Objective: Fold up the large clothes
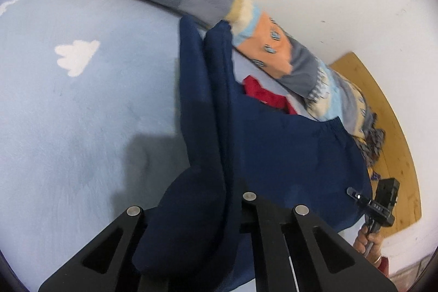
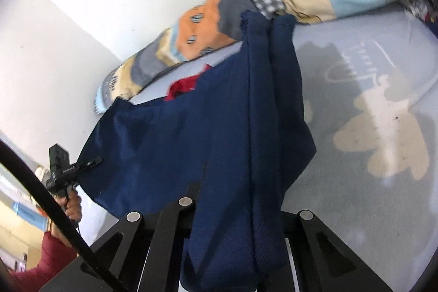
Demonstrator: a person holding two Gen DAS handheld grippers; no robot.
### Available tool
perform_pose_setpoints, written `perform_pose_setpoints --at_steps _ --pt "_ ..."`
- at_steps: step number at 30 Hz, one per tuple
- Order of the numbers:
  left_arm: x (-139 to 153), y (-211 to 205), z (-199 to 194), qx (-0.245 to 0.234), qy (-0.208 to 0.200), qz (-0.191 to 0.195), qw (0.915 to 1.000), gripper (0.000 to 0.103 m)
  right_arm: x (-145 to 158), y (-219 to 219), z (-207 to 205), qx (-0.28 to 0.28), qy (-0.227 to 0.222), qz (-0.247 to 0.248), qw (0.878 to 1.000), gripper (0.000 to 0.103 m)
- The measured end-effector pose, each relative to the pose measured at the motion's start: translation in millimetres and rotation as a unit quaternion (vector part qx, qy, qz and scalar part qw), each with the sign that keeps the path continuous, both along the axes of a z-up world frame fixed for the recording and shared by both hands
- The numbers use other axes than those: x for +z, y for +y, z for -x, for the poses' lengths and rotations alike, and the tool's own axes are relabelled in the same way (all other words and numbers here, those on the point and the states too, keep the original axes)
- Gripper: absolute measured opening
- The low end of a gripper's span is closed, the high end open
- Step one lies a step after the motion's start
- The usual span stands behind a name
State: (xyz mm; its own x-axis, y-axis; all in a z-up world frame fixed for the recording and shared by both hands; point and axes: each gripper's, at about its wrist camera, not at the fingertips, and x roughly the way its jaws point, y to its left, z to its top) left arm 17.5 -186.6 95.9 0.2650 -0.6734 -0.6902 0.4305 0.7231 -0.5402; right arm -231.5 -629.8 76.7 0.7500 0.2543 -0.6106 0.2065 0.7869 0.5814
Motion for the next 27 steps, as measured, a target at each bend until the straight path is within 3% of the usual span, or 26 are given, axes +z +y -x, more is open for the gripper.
perform_pose_setpoints --at_steps 3,9,12,15,16,17,18,20,22,25,27 --pt "8 12 21 -0.007 0.005 -0.005 1.0000 0.006 19 14 25 0.013 0.002 0.010 1.000 0.011" --pt "6 53 89 -0.020 0.019 -0.008 0.9996 0.006 27 34 94 0.033 0.031 0.021 0.999 0.011" --pt "-13 79 127 -0.021 0.037 -0.014 0.9990 0.006 14 38 129 0.035 0.054 0.017 0.998 0.011" --pt "-39 95 144 -0.019 0.065 -0.014 0.9976 0.008 -18 37 149 0.027 0.088 0.007 0.996 0.012" --pt "-54 99 147 -0.018 0.075 -0.028 0.9967 0.014 -33 35 152 0.019 0.105 -0.003 0.994 0.016" --pt "-62 104 148 -0.011 0.073 -0.048 0.9961 0.024 -54 28 154 0.003 0.136 -0.022 0.991 0.034" --pt "-69 111 150 -0.002 0.078 -0.057 0.9953 0.034 -75 19 158 -0.016 0.172 -0.039 0.984 0.045" --pt "-67 134 151 0.014 0.097 -0.032 0.9946 0.036 -84 0 176 -0.051 0.159 -0.101 0.981 0.047" --pt "-44 154 158 0.043 0.068 -0.061 0.9949 0.048 -66 -11 195 -0.087 0.175 -0.075 0.978 0.054" --pt "11 168 176 0.052 -0.023 -0.102 0.9931 0.048 -18 -7 216 -0.101 0.165 0.031 0.981 0.057" --pt "45 163 191 0.030 -0.064 -0.089 0.9935 0.048 15 15 216 -0.076 0.136 0.077 0.985 0.057"
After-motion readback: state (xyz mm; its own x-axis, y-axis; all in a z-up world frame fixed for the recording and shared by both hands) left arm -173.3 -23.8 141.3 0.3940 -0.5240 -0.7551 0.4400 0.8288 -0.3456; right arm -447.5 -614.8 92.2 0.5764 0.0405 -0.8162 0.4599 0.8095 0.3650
